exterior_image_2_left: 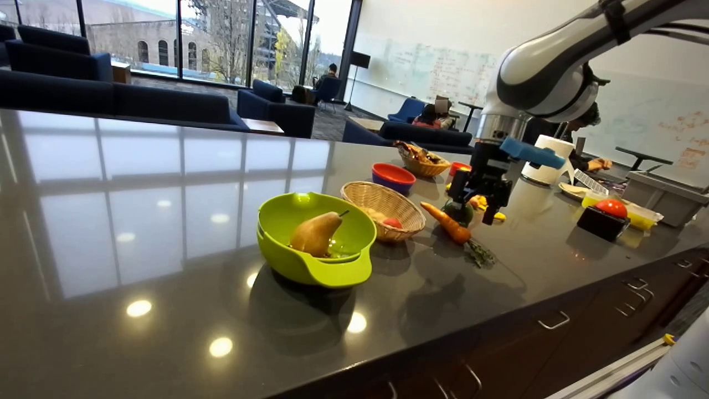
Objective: Move the carrot to the right.
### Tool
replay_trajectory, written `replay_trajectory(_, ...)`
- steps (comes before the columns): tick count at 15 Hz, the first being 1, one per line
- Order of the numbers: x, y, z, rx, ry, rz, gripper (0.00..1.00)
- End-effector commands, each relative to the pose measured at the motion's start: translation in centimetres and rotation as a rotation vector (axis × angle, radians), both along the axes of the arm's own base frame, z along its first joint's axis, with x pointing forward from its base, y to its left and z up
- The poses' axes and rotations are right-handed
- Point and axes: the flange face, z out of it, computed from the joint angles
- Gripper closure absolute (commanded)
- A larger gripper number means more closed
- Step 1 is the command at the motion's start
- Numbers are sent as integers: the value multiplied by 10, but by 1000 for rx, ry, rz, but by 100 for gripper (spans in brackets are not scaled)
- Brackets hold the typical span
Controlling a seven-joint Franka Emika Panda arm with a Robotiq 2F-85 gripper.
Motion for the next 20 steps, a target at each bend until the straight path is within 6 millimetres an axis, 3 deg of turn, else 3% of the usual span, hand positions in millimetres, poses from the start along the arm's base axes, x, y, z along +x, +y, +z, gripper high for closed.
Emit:
replay_trajectory(1, -10, -9, -14, -26, -61, -24, 0)
replay_trajectory(10, -23, -15, -45, -81, -96, -22, 0)
replay_trajectory(18, 3, -16, -49, -111, -148, -10, 0)
replay_trajectory(19, 5, -15, -50, -110, -150, -9, 4)
replay_trajectory(20, 8, -15, -51, -104, -150, -5, 27)
